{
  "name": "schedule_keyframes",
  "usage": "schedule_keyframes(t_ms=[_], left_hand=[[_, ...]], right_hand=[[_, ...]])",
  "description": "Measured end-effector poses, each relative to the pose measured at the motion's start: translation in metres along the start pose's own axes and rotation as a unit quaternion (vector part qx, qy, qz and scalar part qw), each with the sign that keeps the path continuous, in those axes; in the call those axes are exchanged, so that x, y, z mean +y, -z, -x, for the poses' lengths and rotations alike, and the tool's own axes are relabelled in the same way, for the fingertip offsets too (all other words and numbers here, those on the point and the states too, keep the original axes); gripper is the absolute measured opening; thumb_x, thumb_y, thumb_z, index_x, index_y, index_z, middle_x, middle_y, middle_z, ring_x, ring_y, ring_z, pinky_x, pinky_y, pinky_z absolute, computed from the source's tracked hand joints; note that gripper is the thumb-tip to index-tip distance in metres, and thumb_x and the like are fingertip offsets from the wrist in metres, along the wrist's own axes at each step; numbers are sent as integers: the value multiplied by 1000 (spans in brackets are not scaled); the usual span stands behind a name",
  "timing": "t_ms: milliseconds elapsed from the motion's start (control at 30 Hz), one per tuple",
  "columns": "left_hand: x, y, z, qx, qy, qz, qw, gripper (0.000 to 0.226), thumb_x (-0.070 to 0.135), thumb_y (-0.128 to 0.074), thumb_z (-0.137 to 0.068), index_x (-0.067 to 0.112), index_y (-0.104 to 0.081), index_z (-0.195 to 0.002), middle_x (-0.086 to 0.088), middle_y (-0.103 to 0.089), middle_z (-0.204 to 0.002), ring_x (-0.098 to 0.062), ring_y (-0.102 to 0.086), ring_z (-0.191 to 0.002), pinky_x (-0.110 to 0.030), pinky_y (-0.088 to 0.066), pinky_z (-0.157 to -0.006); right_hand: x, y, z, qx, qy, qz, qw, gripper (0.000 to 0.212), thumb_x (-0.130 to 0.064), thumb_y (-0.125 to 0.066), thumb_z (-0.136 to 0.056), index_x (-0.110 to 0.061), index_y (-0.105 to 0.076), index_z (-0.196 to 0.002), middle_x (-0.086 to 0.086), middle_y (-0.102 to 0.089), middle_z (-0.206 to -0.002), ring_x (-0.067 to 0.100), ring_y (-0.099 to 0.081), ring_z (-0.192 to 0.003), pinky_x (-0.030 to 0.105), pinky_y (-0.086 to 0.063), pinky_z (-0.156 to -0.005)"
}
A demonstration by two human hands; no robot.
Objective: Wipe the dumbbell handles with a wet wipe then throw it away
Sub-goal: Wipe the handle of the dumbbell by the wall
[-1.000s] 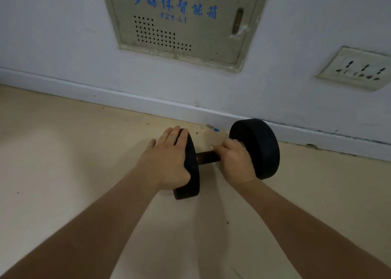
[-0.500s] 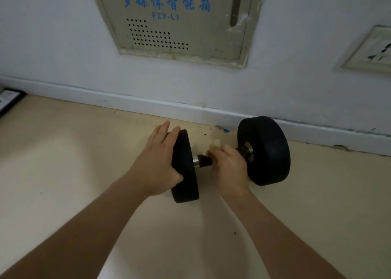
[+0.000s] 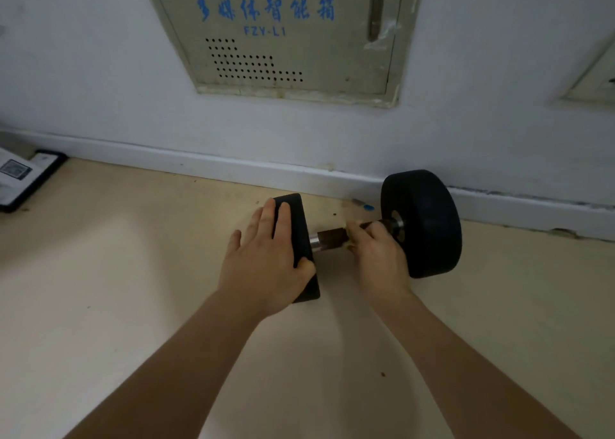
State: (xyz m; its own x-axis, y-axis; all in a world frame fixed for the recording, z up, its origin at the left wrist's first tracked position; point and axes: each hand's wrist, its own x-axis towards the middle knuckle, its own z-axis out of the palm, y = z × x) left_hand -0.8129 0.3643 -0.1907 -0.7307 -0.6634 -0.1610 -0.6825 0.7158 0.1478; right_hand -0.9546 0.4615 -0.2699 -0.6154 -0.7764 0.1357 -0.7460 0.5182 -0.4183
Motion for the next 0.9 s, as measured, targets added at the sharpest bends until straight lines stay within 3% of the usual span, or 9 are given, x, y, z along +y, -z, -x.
schedule_keyframes(t_ms=[100, 167, 233, 300, 367, 533, 667, 767, 900], left_hand=[[4, -1, -5, -6, 9, 12, 1000, 87, 50, -41, -86, 18, 8, -150, -5, 11, -160, -21, 5, -147, -48, -14, -117], [6, -5, -4, 2, 15, 26, 1000, 88, 49, -42, -86, 18, 8, -150, -4, 12, -160, -20, 6, -147, -47, -14, -117], [6, -9, -4, 13, 16, 37, 999, 88, 47, -43, -85, 17, 7, -151, -5, 11, -160, -21, 5, -147, -45, -15, -117], [6, -9, -4, 18, 16, 40, 999, 88, 47, -44, -85, 17, 7, -151, -6, 10, -160, -22, 4, -147, -45, -16, -117], [4, -7, -4, 16, 9, 27, 999, 88, 49, -42, -85, 17, 8, -150, -5, 11, -160, -21, 3, -147, -47, -17, -117], [1, -7, -2, 17, -5, 14, 1000, 89, 51, -42, -86, 16, 9, -150, -5, 10, -159, -23, 1, -147, -49, -19, -116], [1, -8, -2, 20, -4, 17, 1000, 89, 50, -42, -85, 17, 8, -150, -4, 10, -159, -22, 1, -147, -49, -19, -116], [-4, -4, 0, 15, -15, 2, 1000, 89, 53, -40, -87, 18, 12, -150, -3, 11, -159, -22, 0, -147, -50, -20, -115], [0, -6, 3, 20, -14, 7, 1000, 89, 52, -41, -87, 17, 11, -150, -4, 10, -159, -23, -1, -147, -50, -21, -115]], right_hand=[[1, 5, -7, -23, 12, -45, 999, 14, -18, -51, -94, -17, -61, -103, 6, -57, -100, 24, -56, -86, 39, -48, -75], [-2, 9, -8, -13, 64, -66, 996, 12, -27, -52, -95, -23, -59, -86, -3, -55, -90, 16, -55, -80, 34, -45, -73], [-6, 14, -10, -36, 126, -87, 988, 13, -20, -56, -92, -19, -65, -102, -2, -59, -102, 16, -56, -92, 34, -48, -80], [-8, 15, -14, -69, 232, 15, 970, 31, -8, -59, -87, -7, -62, -118, 9, -62, -117, 27, -53, -104, 40, -49, -86], [-3, 22, -20, -101, 215, 79, 968, 34, -11, -56, -88, -7, -60, -121, 9, -63, -118, 28, -50, -107, 39, -46, -86], [9, 31, -24, -39, 113, 167, 979, 23, -15, -60, -86, -11, -63, -109, 6, -65, -109, 26, -50, -106, 36, -47, -86], [-17, 20, -21, -75, 185, 154, 968, 32, -14, -60, -86, -9, -60, -117, 9, -62, -118, 27, -48, -113, 38, -41, -98], [0, 39, -17, -92, 149, 194, 965, 33, -16, -54, -90, -13, -56, -123, 6, -61, -119, 25, -47, -112, 34, -43, -90], [-12, 61, -36, -135, 115, 265, 948, 15, -11, -52, -91, -9, -60, -105, 9, -63, -103, 24, -56, -95, 32, -47, -73]])
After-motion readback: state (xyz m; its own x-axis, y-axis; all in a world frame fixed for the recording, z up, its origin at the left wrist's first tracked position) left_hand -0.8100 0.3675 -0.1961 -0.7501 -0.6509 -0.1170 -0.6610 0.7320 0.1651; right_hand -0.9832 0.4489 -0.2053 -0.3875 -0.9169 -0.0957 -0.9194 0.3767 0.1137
